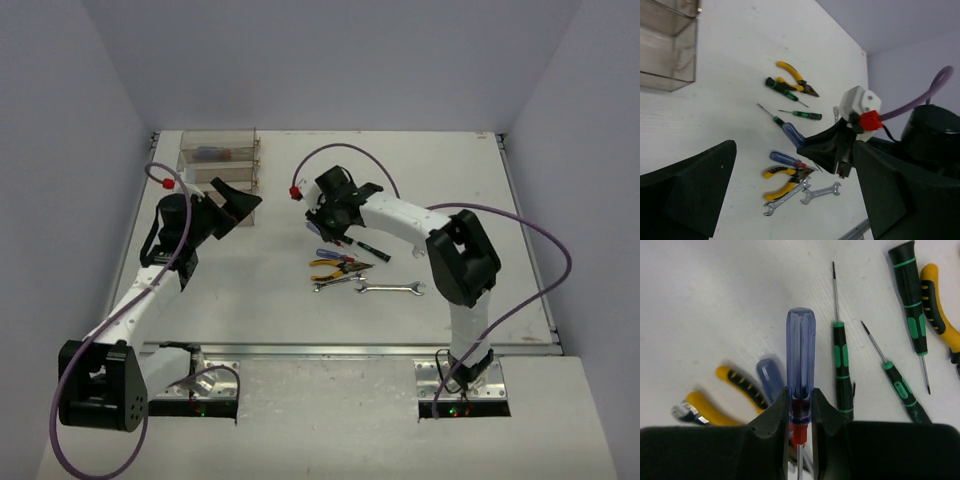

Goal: Sort the tools into containers

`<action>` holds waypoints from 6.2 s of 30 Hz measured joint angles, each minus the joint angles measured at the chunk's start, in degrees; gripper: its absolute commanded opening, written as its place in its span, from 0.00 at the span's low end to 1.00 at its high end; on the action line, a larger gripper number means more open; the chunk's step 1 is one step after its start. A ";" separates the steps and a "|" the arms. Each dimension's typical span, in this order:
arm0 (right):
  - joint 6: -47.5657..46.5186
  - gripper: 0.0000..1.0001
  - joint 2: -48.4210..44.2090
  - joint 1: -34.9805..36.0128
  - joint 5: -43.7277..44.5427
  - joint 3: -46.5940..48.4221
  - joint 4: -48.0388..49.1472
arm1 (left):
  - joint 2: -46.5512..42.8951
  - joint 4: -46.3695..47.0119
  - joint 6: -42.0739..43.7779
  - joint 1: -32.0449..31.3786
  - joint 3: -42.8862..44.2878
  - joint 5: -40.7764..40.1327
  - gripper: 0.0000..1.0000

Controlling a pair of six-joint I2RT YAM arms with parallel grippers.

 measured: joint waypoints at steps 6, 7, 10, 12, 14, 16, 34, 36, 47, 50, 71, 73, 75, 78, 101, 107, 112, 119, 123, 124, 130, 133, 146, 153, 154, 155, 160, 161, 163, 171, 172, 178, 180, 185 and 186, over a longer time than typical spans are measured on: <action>5.33 0.00 -14.96 0.00 -12.61 -1.14 4.35 | 6.80 17.61 -5.78 -7.27 -2.83 7.13 0.86; 6.48 0.00 -16.64 0.00 -14.76 -1.33 5.38 | 7.07 19.85 -6.49 -8.18 -2.84 7.82 0.84; 9.44 0.00 -19.48 -0.04 -19.18 -2.00 7.13 | 7.67 26.88 -7.93 -9.53 -2.82 9.69 0.73; 11.13 0.00 -19.64 -0.47 -21.48 -2.02 7.89 | 8.24 30.33 -8.65 -9.97 -2.80 10.23 0.61; 12.66 0.00 -19.38 -0.65 -23.17 -2.02 7.95 | 9.08 32.91 -9.65 -10.58 -2.78 10.44 0.46; 13.90 0.00 -18.99 -0.50 -24.66 -2.02 7.70 | 9.81 34.97 -10.11 -11.24 -2.75 10.69 0.37; 23.70 0.99 -22.30 -1.74 -3.86 -7.97 8.30 | 14.68 13.95 -7.85 -9.64 15.53 -7.70 0.00; 25.17 0.99 -27.77 -3.20 2.43 -14.46 7.51 | 19.14 9.52 -8.45 -6.00 22.26 -13.60 0.00; 28.77 0.99 -53.60 -6.36 10.96 -34.47 5.59 | 60.46 -0.99 -9.28 12.20 63.69 -28.07 0.00; 28.84 0.99 -53.76 -6.36 10.32 -36.13 5.55 | 69.98 -4.33 -8.58 13.51 74.02 -28.27 0.00; 24.67 0.94 -41.33 -6.37 4.93 -33.71 4.94 | 75.08 -22.77 -9.45 12.64 87.03 -31.47 1.00; 23.11 0.76 -36.98 -6.38 3.17 -31.61 4.96 | 71.55 -27.47 -9.05 12.64 87.16 -32.95 1.00; 21.52 0.56 -33.06 -6.38 1.02 -30.22 5.48 | 66.42 -31.85 -8.68 12.64 85.63 -34.10 1.00; 17.28 0.44 -26.54 -5.97 -0.94 -25.96 3.68 | 51.10 -29.17 -7.76 12.58 68.93 -31.92 1.00; 2.12 0.27 4.84 -0.66 3.78 -6.41 0.82 | 7.38 -23.52 3.99 1.62 20.65 -18.96 1.00; 1.32 0.05 5.30 -0.70 5.18 -6.06 1.31 | 7.15 -22.21 4.48 0.79 18.12 -17.66 1.00; 1.28 0.00 5.10 -0.68 5.42 -6.06 1.47 | 7.15 -19.42 4.36 -1.02 15.40 -14.58 1.00; 2.33 0.00 -7.72 -0.37 1.60 -11.29 1.82 | 8.64 5.52 -2.08 -3.12 3.49 0.58 1.00; 3.79 0.00 -20.17 -0.37 -5.99 -13.37 6.12 | 12.56 20.22 -7.58 -8.48 -1.48 6.68 0.95; 4.12 0.00 -22.55 -0.37 -7.59 -13.53 7.31 | 13.14 23.21 -8.59 -9.83 -2.07 7.63 0.93; 8.00 0.00 -27.53 -0.34 -16.51 -14.09 11.90 | 15.09 39.97 -12.62 -15.74 -2.85 8.97 0.68; 9.30 0.00 -27.56 -0.33 -18.91 -14.09 11.91 | 16.14 45.71 -14.18 -16.95 -2.86 9.21 0.39; 14.55 0.91 -27.50 -0.15 -16.30 -12.64 10.14 | 19.39 50.89 -15.60 -18.53 -1.58 8.41 0.00; 18.51 0.99 -29.55 -0.24 0.49 -13.70 9.53 | 19.52 29.21 -11.42 -16.93 9.44 0.14 0.00; 19.16 0.99 -30.91 -0.64 4.33 -14.40 8.43 | 20.42 25.96 -11.22 -15.20 12.17 -2.26 0.00; 19.81 0.99 -32.40 -1.18 7.98 -15.15 7.21 | 21.51 23.05 -11.14 -13.20 14.97 -4.77 0.00; 21.52 0.99 -42.20 -4.20 18.60 -20.49 4.00 | 31.90 13.77 -11.82 -1.22 28.25 -18.52 0.00; 21.65 0.99 -44.27 -4.23 19.30 -21.75 3.71 | 34.64 12.86 -12.25 0.56 30.65 -20.89 0.00; 21.90 0.99 -47.80 -4.12 19.99 -24.24 3.22 | 41.34 10.89 -12.99 3.65 36.83 -24.31 0.00; 21.75 0.99 -49.16 -4.04 21.25 -29.25 0.95 | 65.43 5.32 -17.10 11.38 59.18 -25.90 0.00; 21.62 0.99 -48.74 -4.04 21.42 -29.33 0.70 | 67.55 4.70 -17.81 12.00 61.63 -25.42 0.00; 21.18 0.99 -46.75 -4.04 21.69 -29.76 1.14 | 77.82 1.39 -18.32 13.64 76.33 -24.82 0.01; 21.04 0.99 -46.37 -4.04 21.66 -29.87 1.31 | 79.15 0.85 -18.31 13.73 78.12 -24.88 0.07; 20.76 0.99 -45.06 -4.04 21.49 -29.88 1.52 | 79.86 -0.59 -18.44 13.73 78.43 -24.88 0.80; 20.74 0.99 -44.93 -4.04 21.47 -29.89 1.52 | 79.87 -0.80 -18.28 13.73 78.43 -24.85 0.91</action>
